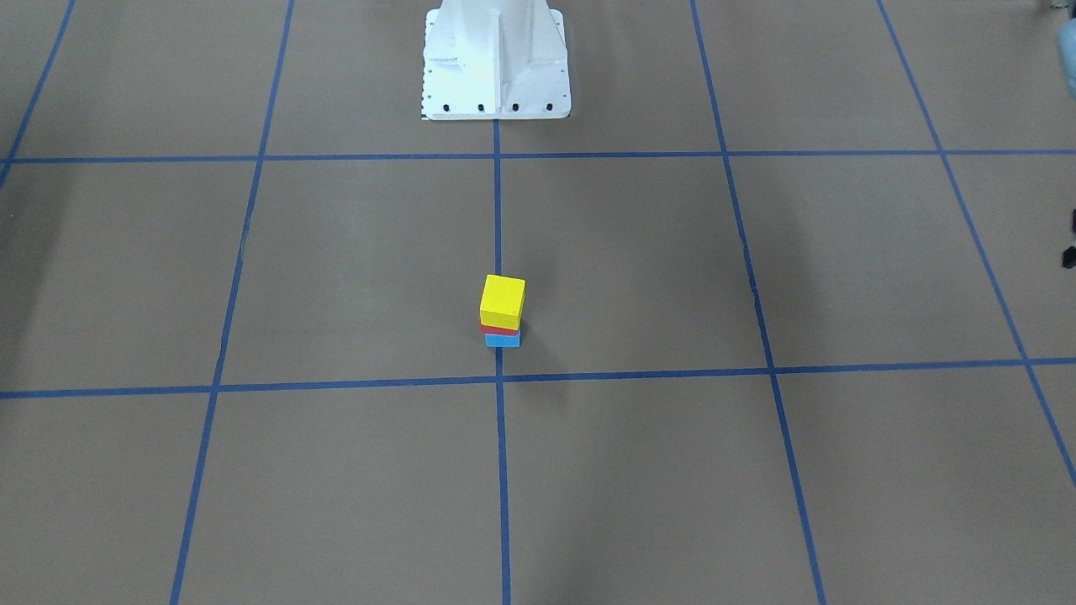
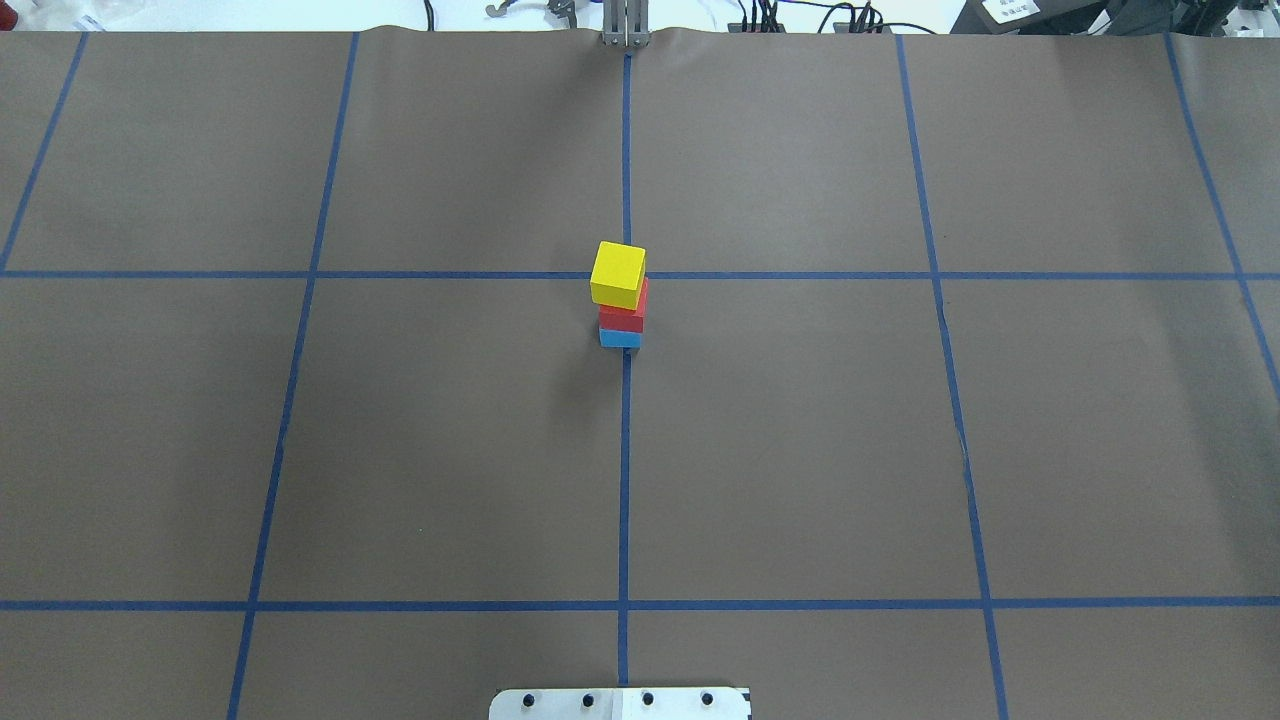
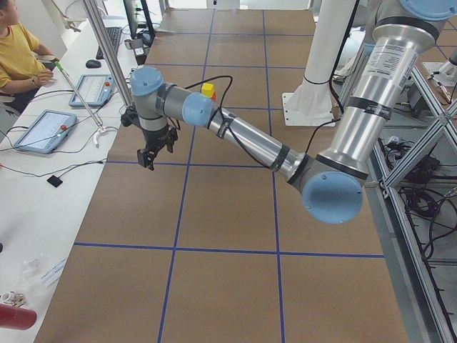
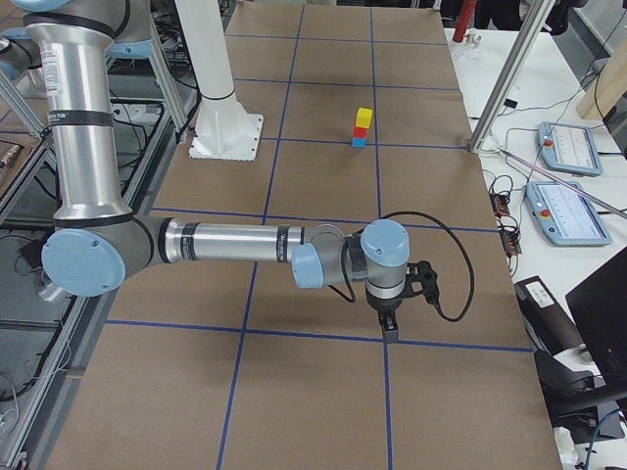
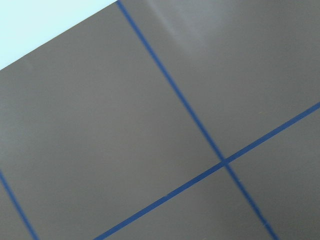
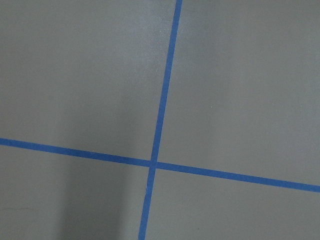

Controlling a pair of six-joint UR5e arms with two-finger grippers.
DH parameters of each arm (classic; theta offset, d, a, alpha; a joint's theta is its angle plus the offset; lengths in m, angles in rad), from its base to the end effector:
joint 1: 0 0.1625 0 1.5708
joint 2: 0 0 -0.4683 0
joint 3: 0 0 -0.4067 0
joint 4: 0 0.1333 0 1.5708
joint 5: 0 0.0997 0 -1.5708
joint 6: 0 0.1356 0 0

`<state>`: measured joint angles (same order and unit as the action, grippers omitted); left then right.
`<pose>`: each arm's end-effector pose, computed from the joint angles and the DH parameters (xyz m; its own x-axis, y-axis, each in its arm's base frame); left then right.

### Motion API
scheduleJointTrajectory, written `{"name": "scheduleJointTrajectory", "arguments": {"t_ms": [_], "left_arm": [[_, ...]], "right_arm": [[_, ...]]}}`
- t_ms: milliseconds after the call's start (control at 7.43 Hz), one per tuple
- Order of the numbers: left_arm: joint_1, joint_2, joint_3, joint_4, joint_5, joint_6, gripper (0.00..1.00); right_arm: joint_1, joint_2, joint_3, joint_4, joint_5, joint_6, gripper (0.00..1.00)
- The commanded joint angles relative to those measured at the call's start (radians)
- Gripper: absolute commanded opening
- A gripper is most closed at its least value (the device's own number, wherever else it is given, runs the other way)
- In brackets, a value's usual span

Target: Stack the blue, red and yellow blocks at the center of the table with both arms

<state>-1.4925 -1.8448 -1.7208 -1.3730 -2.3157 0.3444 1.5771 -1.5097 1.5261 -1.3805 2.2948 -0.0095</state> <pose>0.0070 -0.6183 0.5208 0.6529 0.5248 -0.5461 -0.3152 0.8439 0.4342 0.0470 -0.5534 0.7022 0.7500 -0.1405 0.6463 0.0010 0.9774 0.2114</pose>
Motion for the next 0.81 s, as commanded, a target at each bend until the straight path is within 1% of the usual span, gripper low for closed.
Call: {"name": "scheduleJointTrajectory", "arguments": {"t_ms": [0, 135, 269, 404, 538, 673], "left_arm": [[-0.065, 0.197, 0.026, -0.092, 0.018, 0.101, 1.0], [-0.081, 0.203, 0.021, -0.089, 0.018, 0.035, 1.0], [-0.081, 0.234, 0.026, -0.095, 0.019, -0.139, 1.0], [-0.081, 0.299, 0.02, -0.151, 0.015, -0.189, 1.0], [-0.081, 0.355, 0.017, -0.172, 0.012, -0.246, 1.0], [-0.083, 0.361, 0.017, -0.17, 0.013, -0.313, 1.0]], "right_arm": [[0.001, -0.01, -0.001, -0.002, 0.002, -0.001, 1.0], [0.001, -0.023, 0.0, 0.005, 0.0, -0.007, 1.0], [0.001, -0.033, -0.001, 0.005, -0.003, -0.01, 1.0], [0.001, -0.038, -0.001, 0.005, -0.014, -0.013, 1.0], [0.001, -0.041, -0.003, 0.003, -0.018, -0.013, 1.0], [0.001, -0.041, -0.003, 0.0, -0.018, -0.013, 1.0]]}}
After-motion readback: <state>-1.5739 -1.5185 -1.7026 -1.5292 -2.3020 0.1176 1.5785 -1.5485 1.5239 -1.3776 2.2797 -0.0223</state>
